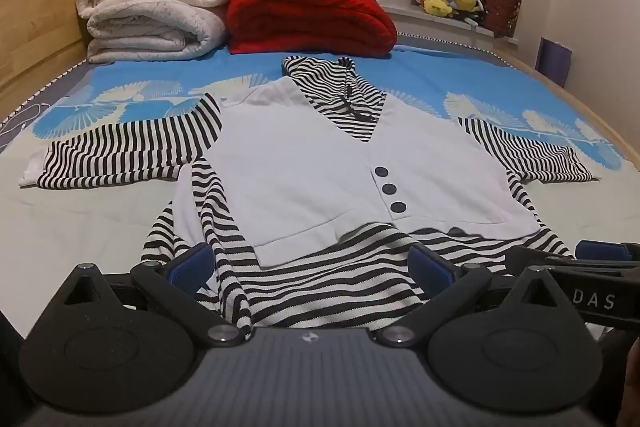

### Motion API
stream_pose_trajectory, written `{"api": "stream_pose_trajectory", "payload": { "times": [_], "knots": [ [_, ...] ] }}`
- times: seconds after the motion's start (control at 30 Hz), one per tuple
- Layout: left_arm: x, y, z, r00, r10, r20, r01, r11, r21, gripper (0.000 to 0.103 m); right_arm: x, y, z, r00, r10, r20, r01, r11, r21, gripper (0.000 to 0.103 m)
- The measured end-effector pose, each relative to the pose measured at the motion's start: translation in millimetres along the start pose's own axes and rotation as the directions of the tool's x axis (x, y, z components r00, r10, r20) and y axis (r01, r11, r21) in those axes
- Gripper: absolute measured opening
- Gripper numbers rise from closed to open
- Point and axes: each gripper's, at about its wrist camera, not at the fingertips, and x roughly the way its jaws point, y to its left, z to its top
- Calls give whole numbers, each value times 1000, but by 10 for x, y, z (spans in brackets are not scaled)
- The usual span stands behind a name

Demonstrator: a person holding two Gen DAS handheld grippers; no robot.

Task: Fold small clothes

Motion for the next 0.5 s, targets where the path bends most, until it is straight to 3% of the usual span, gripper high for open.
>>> {"api": "stream_pose_trajectory", "payload": {
  "times": [0.5],
  "knots": [
    [5,10,-2,1000,-6,3,6,1000,-5,103,-37,-19,8,1000,3,9,-3,1000,-2,84]
  ]
}}
